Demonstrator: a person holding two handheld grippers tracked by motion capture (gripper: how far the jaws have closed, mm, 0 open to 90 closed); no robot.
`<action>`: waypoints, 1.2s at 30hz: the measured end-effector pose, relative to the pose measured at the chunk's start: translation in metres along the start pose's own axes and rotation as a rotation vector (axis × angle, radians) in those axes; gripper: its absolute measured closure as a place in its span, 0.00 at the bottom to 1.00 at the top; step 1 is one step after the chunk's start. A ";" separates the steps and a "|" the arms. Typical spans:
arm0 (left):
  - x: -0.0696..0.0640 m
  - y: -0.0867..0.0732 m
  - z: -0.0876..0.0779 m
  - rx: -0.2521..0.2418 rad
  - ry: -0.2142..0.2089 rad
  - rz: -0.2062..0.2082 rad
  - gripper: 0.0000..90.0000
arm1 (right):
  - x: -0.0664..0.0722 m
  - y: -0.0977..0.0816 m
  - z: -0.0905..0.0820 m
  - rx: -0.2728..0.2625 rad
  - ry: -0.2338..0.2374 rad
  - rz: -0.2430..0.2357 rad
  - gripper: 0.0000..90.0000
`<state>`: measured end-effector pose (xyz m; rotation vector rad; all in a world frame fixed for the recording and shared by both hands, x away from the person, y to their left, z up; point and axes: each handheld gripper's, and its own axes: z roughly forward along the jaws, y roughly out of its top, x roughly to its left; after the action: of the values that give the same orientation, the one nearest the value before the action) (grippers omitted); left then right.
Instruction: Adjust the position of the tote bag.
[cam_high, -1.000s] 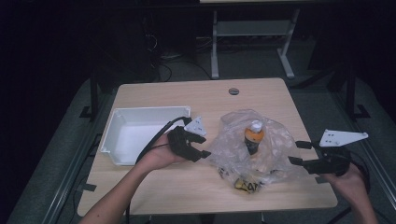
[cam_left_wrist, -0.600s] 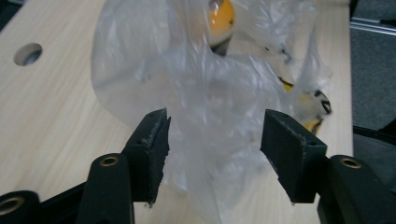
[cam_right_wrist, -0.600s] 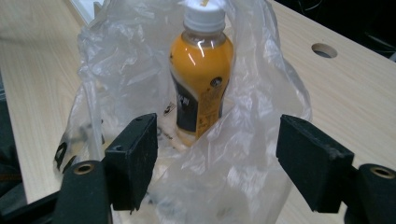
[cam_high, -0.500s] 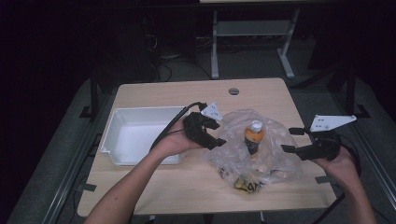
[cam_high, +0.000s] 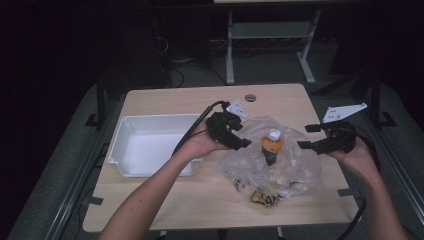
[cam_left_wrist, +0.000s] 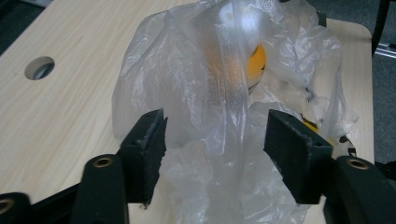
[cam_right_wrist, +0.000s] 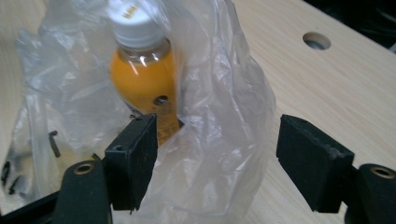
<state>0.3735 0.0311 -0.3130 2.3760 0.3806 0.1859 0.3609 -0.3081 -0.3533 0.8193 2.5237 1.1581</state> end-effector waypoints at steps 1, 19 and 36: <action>0.000 0.000 0.002 0.006 0.010 0.003 0.47 | -0.002 0.000 0.003 0.008 0.005 -0.002 0.36; -0.004 -0.016 0.039 0.037 0.070 0.061 0.93 | -0.009 0.000 0.025 0.108 -0.023 -0.032 0.99; 0.000 -0.050 0.074 0.034 0.131 -0.088 0.96 | -0.009 -0.029 0.047 0.136 -0.014 0.045 1.00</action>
<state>0.3800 0.0194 -0.4018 2.3816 0.5527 0.2972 0.3771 -0.2996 -0.4066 0.9186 2.6078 0.9986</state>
